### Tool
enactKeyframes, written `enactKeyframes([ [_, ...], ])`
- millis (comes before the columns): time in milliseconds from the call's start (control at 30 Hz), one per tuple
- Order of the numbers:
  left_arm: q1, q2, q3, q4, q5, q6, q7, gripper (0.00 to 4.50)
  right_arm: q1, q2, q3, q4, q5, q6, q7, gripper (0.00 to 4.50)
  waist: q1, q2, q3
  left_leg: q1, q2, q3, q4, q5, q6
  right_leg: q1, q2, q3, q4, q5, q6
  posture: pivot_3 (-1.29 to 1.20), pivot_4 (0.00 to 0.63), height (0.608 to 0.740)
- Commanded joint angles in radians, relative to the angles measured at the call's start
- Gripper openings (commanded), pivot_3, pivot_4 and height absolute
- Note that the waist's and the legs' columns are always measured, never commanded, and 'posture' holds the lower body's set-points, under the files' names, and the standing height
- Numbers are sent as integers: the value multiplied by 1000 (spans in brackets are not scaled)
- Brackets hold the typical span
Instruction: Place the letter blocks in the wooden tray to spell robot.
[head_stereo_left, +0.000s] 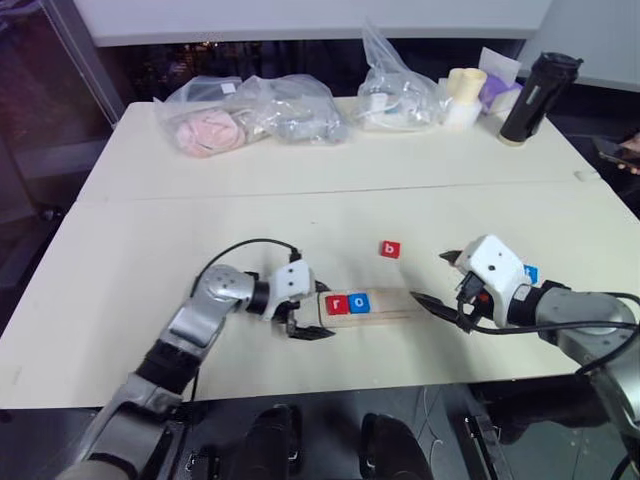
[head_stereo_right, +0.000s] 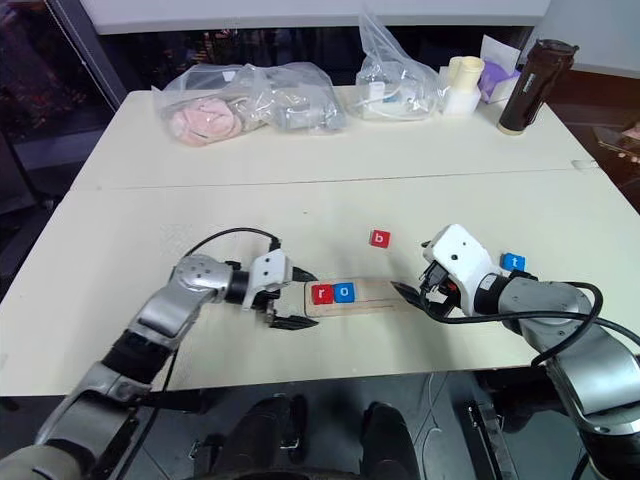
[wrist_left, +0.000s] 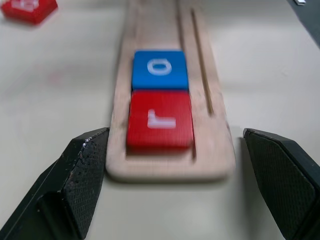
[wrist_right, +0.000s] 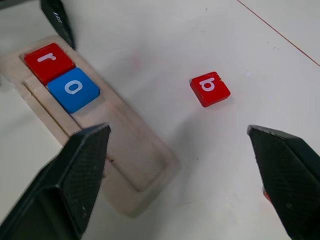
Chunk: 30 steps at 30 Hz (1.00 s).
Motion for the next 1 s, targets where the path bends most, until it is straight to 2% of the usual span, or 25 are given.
enactKeyframes([
  [33, 37, 57, 59, -110, -68, 88, -10, 4437, -32, 0, -12, -3, 6, -17, 7, 4500, 2, 0, 1, 0, 0, 0, 0, 0, 0, -1, 0, 0, 3, -1, 1, 0, 150, 725],
  [267, 115, 172, 159, -253, -161, 192, 13, 4437, -144, 92, 25, 70, -5, 6, -62, 4500, 2, -1, 3, 0, 2, 0, 0, 1, -6, -7, 0, 0, 4, 0, 0, 0, 150, 725],
  [500, 212, 242, 307, -335, -258, 223, 60, 4437, -324, 299, 125, 215, -71, 157, -267, 4500, 1, -2, 4, -4, 1, 0, -2, 3, -6, -12, 0, 0, 5, 0, -1, 0, 150, 725],
  [767, 259, 249, 322, -410, -294, 252, 121, 4437, -440, 496, 139, 305, -102, 342, -439, 4500, 0, -2, 4, -9, 1, 0, -1, 6, -8, -12, 0, 0, 7, 1, -1, 0, 150, 725],
  [1000, 265, 264, 326, -483, -328, 308, 166, 4437, -481, 586, 173, 363, -180, 395, -559, 4500, -7, -2, 4, -8, 1, 0, -2, 8, -11, -14, 1, 0, 12, 1, -1, 0, 150, 725],
])
